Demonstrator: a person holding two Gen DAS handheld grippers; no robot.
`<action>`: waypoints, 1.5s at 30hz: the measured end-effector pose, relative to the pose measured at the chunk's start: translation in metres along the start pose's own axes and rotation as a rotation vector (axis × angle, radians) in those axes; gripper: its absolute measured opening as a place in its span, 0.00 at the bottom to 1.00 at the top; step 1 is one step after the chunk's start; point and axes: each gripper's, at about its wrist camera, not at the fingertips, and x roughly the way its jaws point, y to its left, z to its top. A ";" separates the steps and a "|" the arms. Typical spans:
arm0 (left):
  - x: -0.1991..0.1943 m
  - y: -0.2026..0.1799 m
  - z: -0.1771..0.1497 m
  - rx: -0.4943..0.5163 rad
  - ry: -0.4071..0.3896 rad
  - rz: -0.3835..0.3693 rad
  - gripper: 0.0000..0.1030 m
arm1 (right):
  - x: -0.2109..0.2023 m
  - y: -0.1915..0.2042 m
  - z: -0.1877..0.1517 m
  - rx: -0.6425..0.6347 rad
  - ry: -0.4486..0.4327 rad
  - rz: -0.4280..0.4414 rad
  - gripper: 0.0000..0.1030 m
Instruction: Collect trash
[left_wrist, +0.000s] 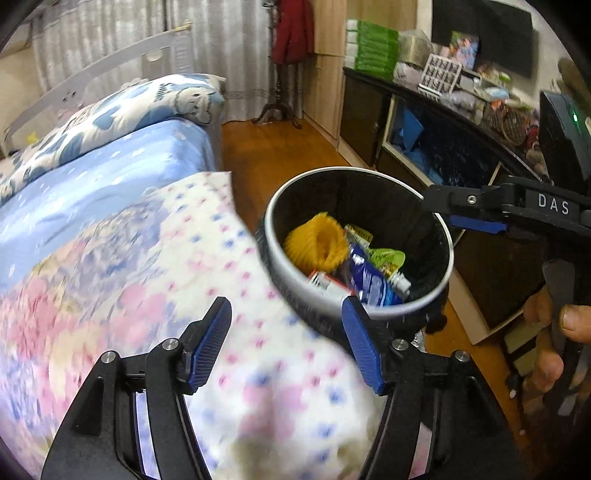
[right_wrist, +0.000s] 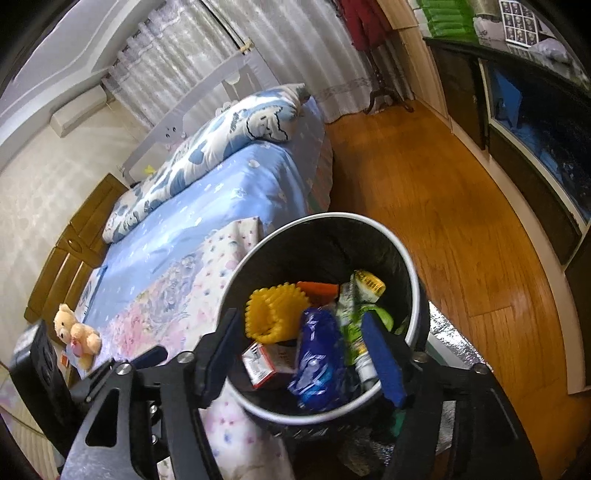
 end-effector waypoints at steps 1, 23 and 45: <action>-0.006 0.006 -0.007 -0.020 -0.007 0.003 0.62 | -0.004 0.004 -0.006 -0.002 -0.011 0.001 0.71; -0.148 0.074 -0.115 -0.247 -0.222 0.092 0.77 | -0.069 0.104 -0.125 -0.111 -0.191 -0.033 0.92; -0.245 0.065 -0.165 -0.218 -0.561 0.506 1.00 | -0.126 0.172 -0.174 -0.385 -0.531 -0.142 1.00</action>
